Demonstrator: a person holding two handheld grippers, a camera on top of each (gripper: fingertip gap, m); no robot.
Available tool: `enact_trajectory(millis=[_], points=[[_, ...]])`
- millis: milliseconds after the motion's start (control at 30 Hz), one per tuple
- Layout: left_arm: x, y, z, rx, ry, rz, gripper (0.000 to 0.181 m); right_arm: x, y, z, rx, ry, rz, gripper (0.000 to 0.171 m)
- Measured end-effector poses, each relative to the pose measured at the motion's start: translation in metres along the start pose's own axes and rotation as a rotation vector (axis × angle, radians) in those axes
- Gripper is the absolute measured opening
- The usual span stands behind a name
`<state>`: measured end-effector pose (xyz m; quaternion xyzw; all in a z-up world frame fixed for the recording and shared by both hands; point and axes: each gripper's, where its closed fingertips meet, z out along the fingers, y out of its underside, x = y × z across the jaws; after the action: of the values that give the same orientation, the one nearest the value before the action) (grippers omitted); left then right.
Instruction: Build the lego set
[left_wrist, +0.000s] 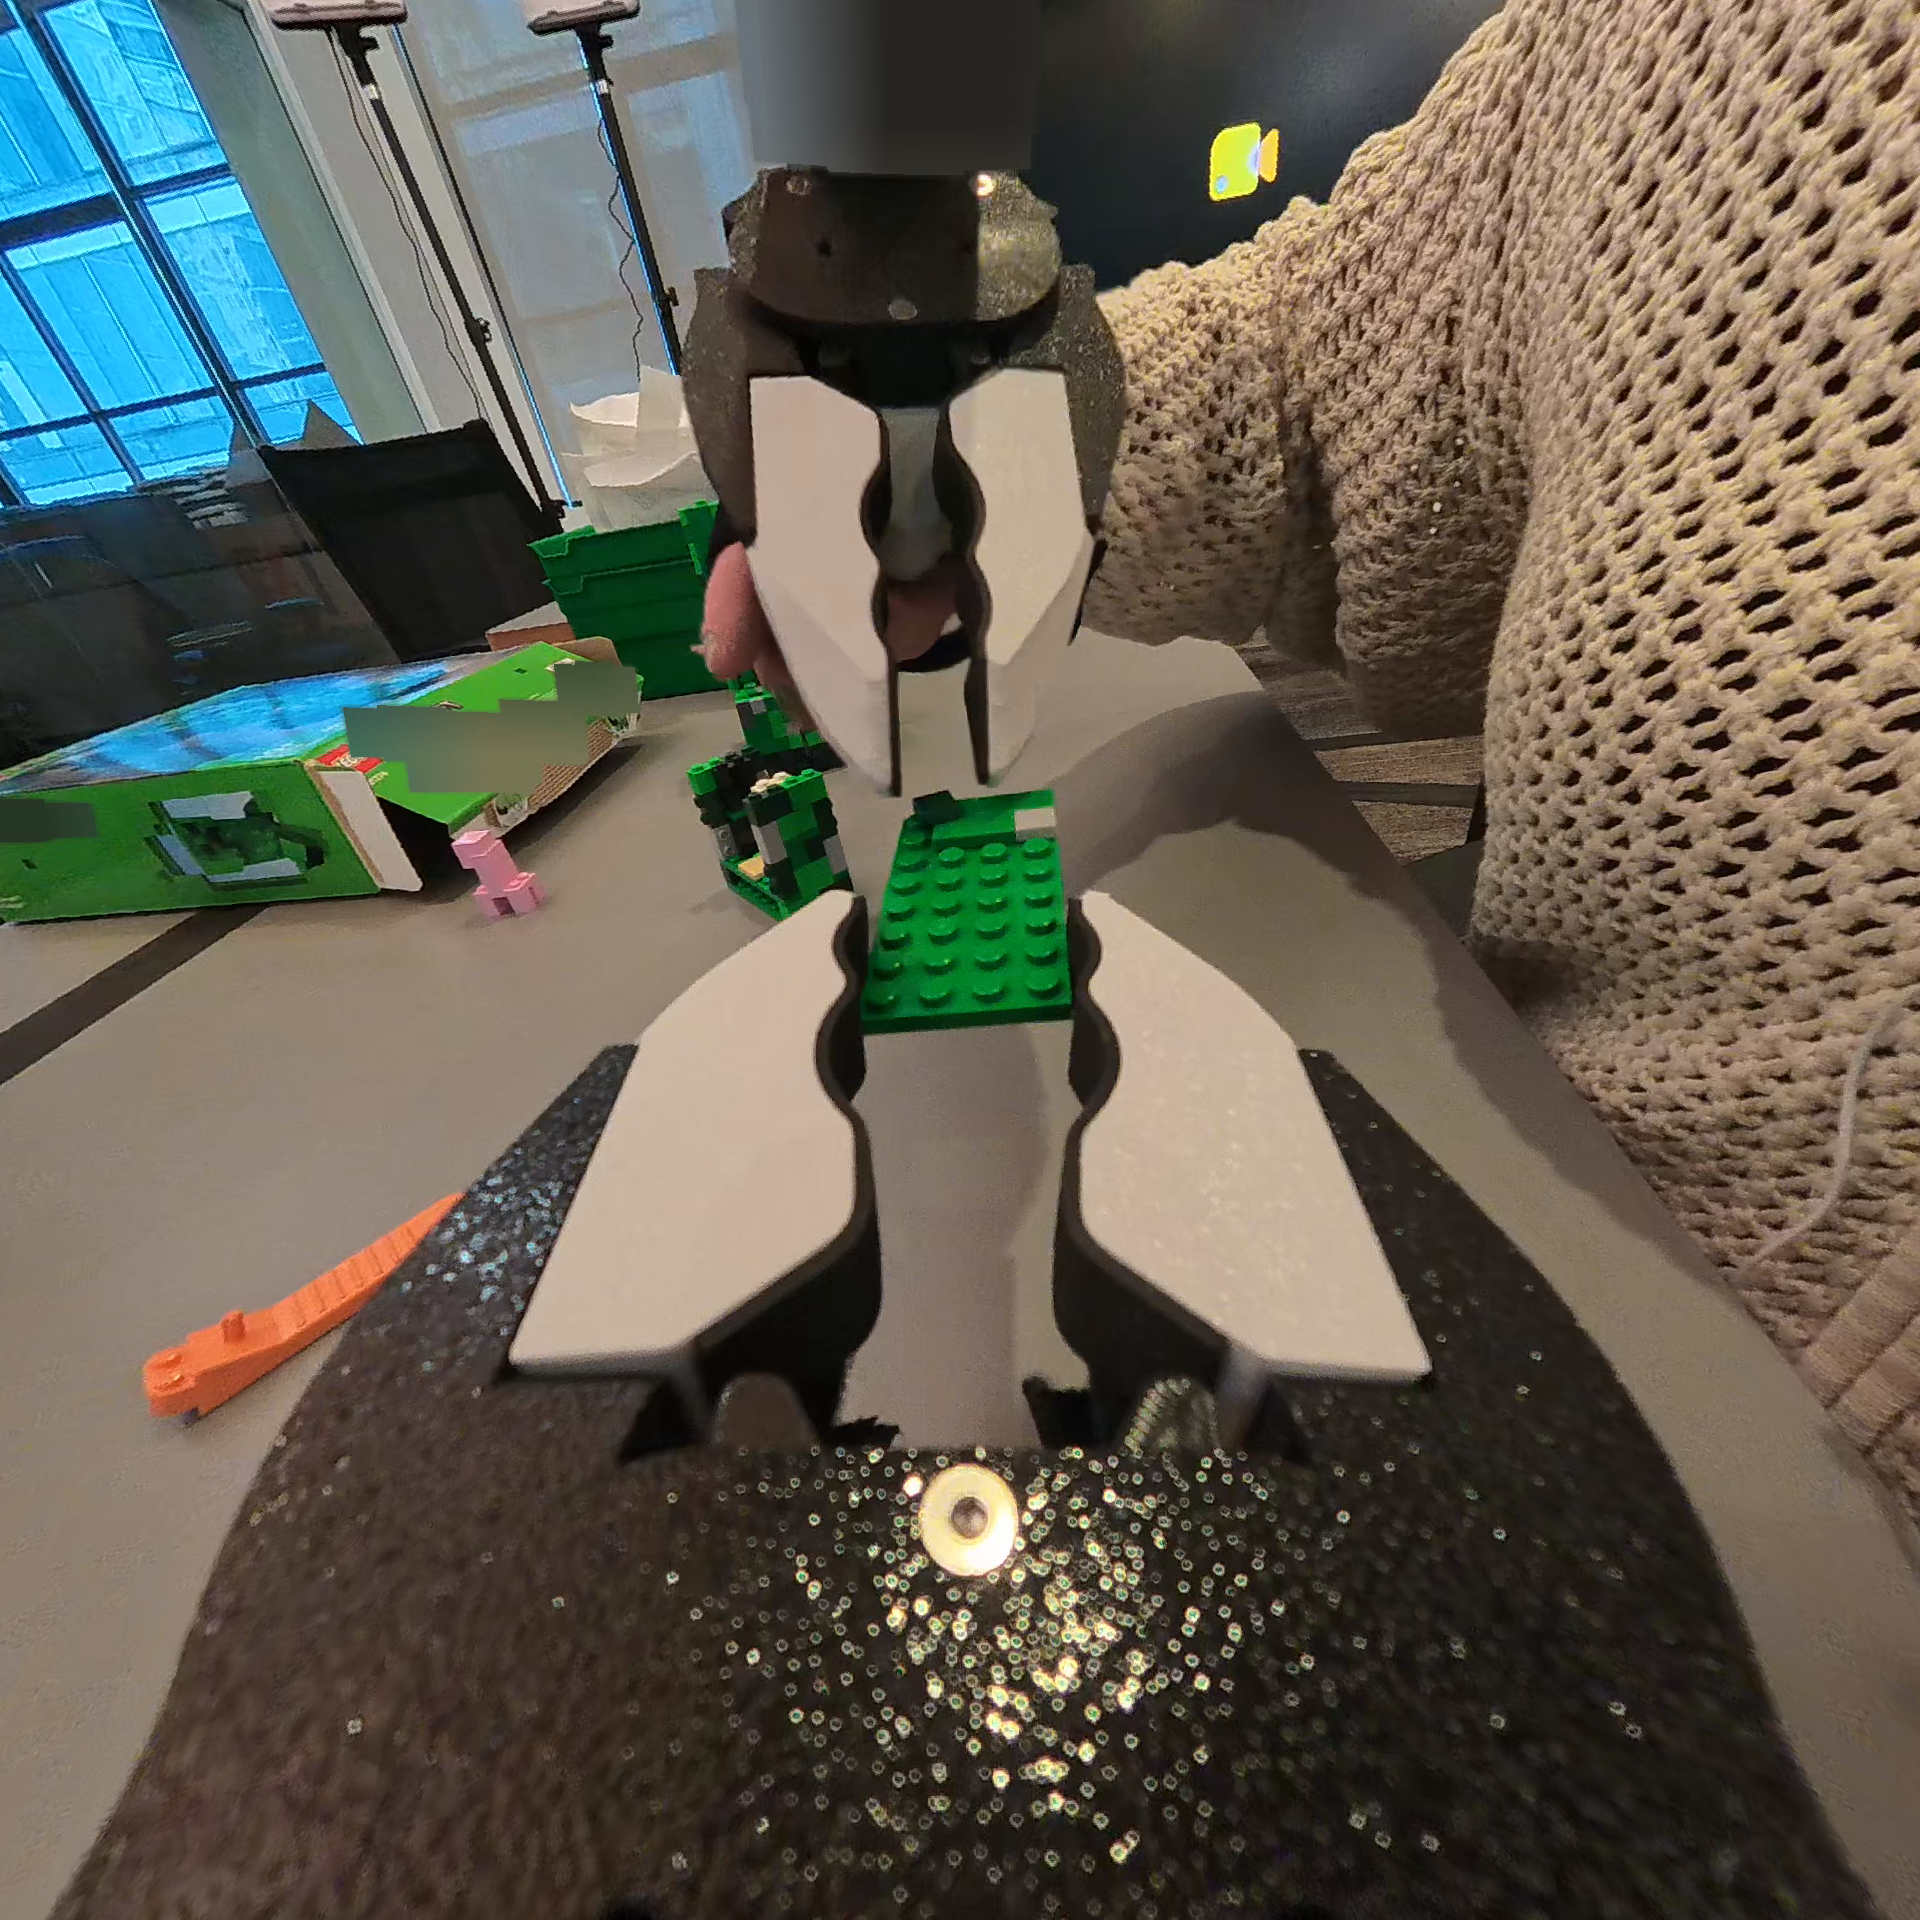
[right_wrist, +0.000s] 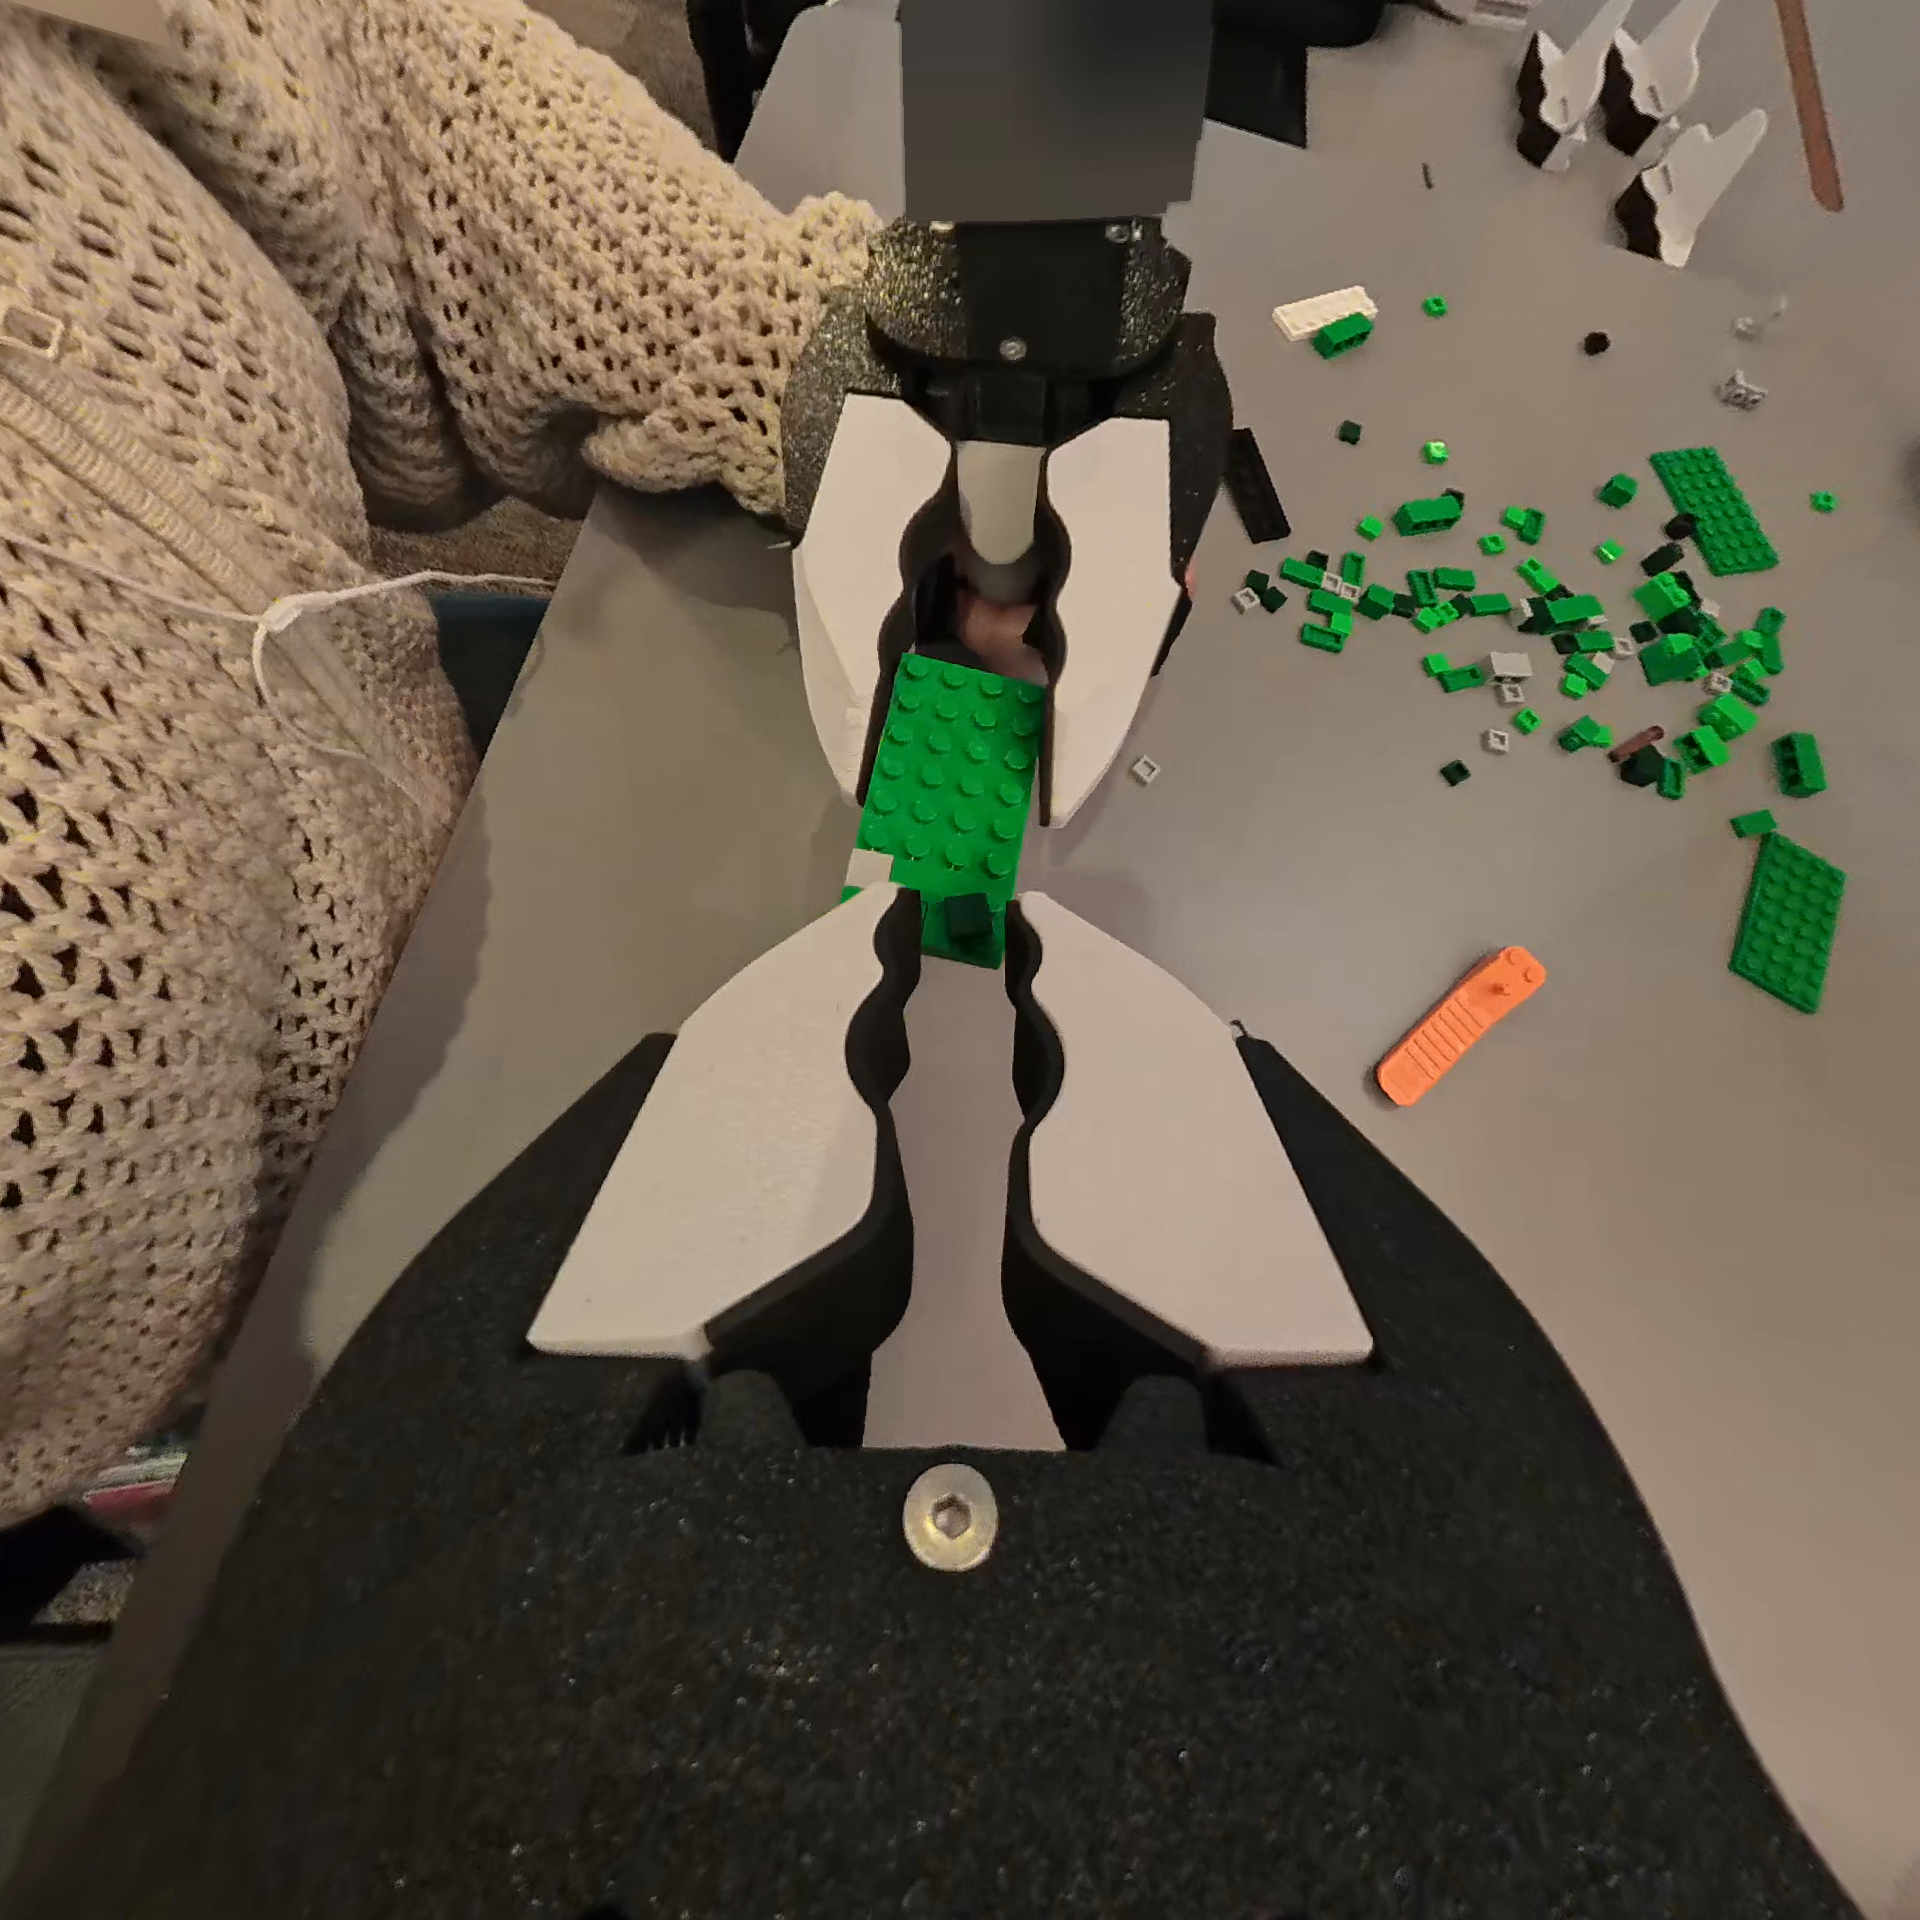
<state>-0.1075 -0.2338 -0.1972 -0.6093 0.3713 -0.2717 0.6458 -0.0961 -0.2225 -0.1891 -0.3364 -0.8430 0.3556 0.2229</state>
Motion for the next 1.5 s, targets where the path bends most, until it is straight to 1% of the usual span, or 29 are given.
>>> enact_trajectory(millis=[133, 267, 400, 1267, 1433, 1500], points=[[0.0013, -0.0006, 0.0001, 0.002, 0.007, 0.004, 0.035, 0.0004, 0.0008, 0.0013, -0.012, -0.005, -0.015, 0.013], [0.0014, -0.0013, -0.0001, 0.004, 0.006, 0.009, 0.035, 0.0001, 0.0005, 0.002, -0.014, -0.008, -0.019, 0.007], [0.0011, -0.0022, -0.0002, 0.008, 0.002, 0.015, 0.035, 0.0019, 0.001, 0.001, -0.019, 0.005, -0.016, 0.007], [0.0, -0.0027, 0.0008, 0.003, -0.026, 0.081, 0.035, 0.0053, 0.0054, -0.0004, -0.1, 0.055, -0.072, 0.007], [-0.0001, -0.0029, 0.0007, 0.004, -0.026, 0.08, 0.035, 0.0053, 0.0046, -0.0013, -0.097, 0.054, -0.075, 0.009], [-0.0005, -0.0031, 0.0005, 0.004, -0.029, 0.08, 0.035, 0.0057, 0.0037, -0.0035, -0.093, 0.058, -0.088, 0.013]])
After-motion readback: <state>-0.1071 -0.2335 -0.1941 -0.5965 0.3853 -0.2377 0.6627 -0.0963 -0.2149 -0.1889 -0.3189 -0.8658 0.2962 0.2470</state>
